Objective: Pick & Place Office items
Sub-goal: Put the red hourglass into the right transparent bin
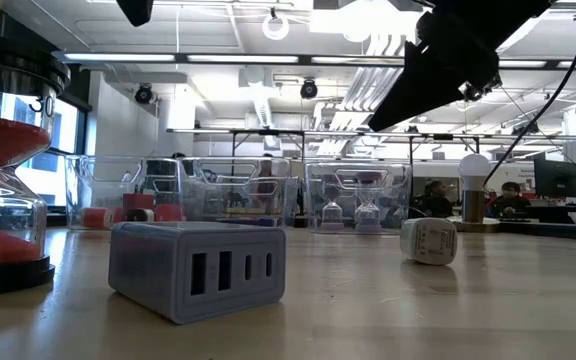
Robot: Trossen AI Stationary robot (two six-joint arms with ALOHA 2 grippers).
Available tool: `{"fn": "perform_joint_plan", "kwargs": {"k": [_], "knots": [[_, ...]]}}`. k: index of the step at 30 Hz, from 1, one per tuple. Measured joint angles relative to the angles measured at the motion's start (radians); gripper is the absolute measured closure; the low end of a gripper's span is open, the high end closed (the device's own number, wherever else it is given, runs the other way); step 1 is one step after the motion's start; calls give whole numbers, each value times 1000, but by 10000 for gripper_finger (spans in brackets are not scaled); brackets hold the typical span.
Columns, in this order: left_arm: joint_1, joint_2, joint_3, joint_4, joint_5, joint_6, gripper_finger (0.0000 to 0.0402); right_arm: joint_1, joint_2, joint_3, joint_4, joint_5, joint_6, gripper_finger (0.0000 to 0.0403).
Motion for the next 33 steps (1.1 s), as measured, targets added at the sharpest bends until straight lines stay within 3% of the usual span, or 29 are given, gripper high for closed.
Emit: {"fn": "perform_joint_plan", "kwargs": {"k": [6,33], "knots": [[-9,30,-2,2,12,68,73,0,0,0,8,1,13,70],[-49,196,-3,7,21,70,73,0,0,0,24,2,14,70]]}}
